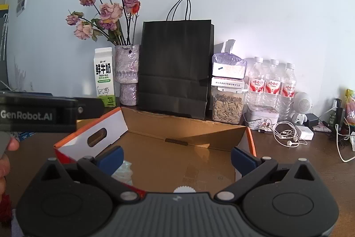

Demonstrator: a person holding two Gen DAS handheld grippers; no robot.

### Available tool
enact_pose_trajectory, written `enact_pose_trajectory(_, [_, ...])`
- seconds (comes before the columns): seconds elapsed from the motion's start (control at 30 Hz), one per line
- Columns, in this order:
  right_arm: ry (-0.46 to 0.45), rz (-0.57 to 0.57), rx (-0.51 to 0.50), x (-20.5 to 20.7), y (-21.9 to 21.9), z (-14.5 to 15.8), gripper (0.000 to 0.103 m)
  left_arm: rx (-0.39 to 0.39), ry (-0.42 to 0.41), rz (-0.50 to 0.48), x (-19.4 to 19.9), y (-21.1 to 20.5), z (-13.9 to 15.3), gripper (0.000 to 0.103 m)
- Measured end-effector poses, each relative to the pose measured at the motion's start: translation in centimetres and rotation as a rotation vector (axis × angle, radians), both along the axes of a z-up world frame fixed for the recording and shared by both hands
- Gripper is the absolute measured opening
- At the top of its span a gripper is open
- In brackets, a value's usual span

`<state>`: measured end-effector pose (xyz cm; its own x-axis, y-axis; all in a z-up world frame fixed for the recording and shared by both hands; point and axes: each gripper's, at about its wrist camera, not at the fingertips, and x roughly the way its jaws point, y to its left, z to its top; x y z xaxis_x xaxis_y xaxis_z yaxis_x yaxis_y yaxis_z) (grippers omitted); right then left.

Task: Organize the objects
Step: 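Move the left tool toward the red rose while the right tool grasps the small white lid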

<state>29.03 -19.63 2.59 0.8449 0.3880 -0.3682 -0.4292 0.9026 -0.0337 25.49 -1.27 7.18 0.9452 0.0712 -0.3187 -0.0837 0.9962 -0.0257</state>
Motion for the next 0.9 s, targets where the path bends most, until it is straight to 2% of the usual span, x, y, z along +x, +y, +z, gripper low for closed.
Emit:
enact_pose_trajectory(0.57, [-0.005,0.012,0.008,-10.2,-3.0,-0.8,0.103,-0.012,-0.007,-0.005,-11.0,3.0,-0.4,0.103])
enact_pose_trajectory(0.9, [0.032,0.028,-0.013,-14.6,-4.0,-2.5,0.103,0.008,0.037,0.028,-15.8,5.0,-2.7,0.103])
